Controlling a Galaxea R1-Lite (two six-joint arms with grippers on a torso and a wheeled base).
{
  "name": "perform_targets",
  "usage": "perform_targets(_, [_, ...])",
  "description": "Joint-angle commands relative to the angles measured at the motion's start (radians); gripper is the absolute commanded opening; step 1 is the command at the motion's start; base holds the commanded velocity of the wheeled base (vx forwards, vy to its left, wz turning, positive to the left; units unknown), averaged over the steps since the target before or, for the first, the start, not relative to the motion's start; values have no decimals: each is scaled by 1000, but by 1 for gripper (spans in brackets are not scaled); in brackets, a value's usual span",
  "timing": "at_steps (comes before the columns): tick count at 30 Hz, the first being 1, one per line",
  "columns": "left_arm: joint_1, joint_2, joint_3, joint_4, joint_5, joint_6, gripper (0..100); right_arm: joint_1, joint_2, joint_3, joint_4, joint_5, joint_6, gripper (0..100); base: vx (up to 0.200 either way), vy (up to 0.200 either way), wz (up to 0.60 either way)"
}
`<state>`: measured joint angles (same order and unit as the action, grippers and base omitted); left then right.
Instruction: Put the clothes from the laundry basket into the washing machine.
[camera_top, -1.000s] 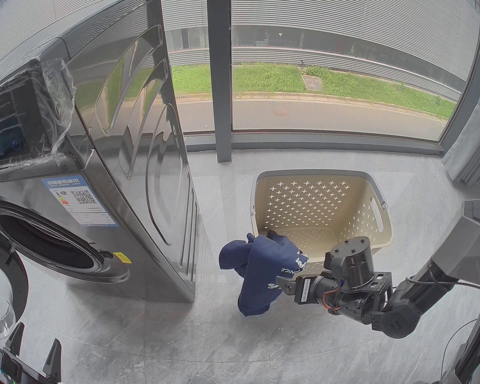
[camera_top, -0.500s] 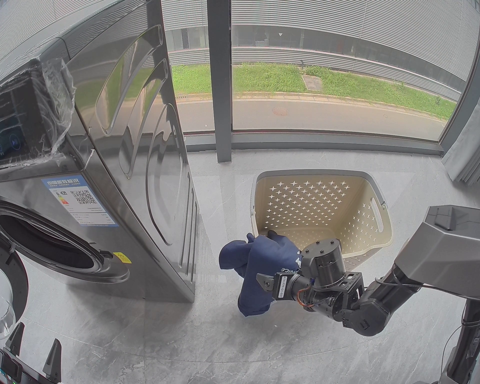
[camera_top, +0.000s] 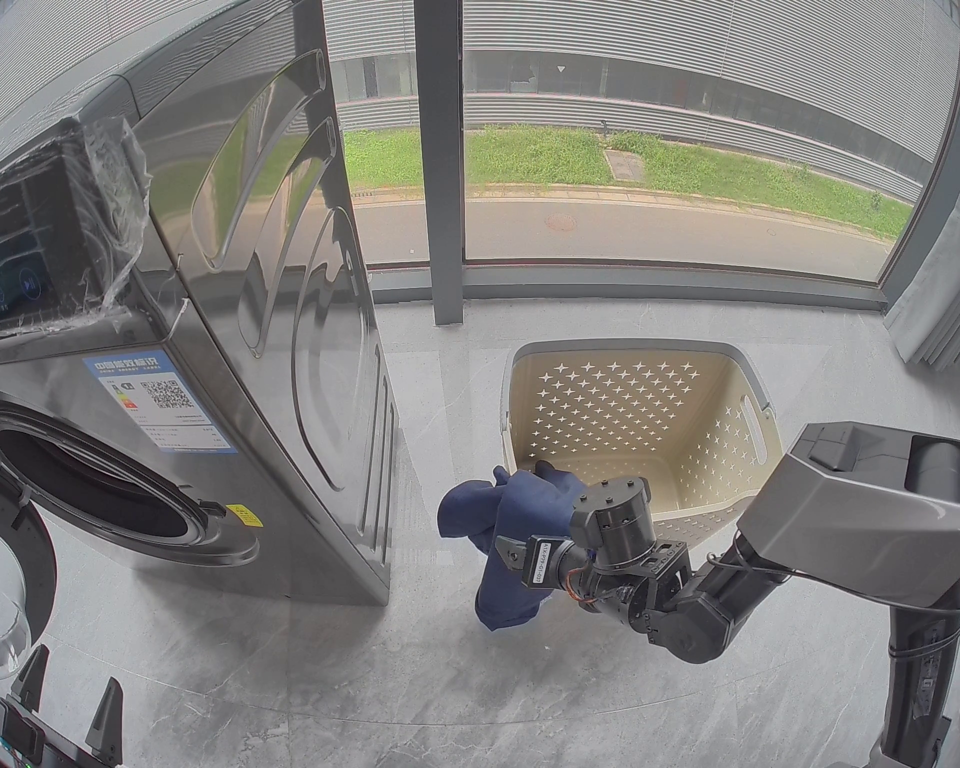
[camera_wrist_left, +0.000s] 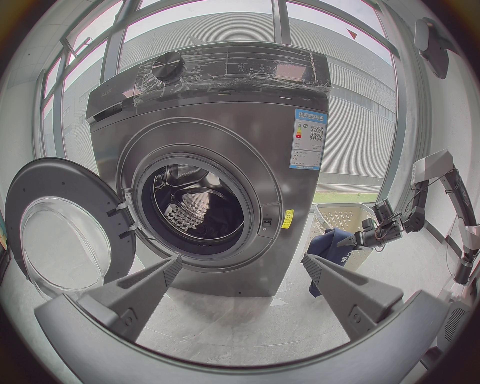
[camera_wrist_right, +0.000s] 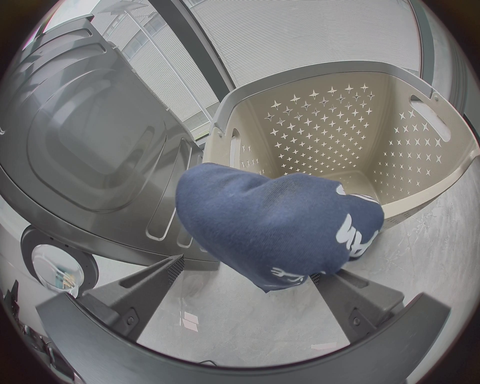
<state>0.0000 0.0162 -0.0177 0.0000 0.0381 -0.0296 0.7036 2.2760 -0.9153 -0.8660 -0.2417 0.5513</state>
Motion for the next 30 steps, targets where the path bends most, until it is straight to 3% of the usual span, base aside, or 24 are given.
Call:
perform_targets(1, [0,-9,16,0,0,-1,100,-7,33,-30,-2,-13,-1,100,0,0,0])
perform_targets(6, [0,-9,16,0,0,-1,100,-13,34,-42,-4,-18,1,100,0,0,0])
perform_targets(7, [0,-9,16,0,0,-1,100,-13,34,-42,-4,-19,1,0,0,0,0])
perform_targets(20, [0,-9,16,0,0,-1,100,-12,31,-31,-27,-36,7,0,0,0,0])
perform_targets(30, [0,-9,16,0,0,-1,100,39,-108,108,-25,-36,1,0,0,0,0])
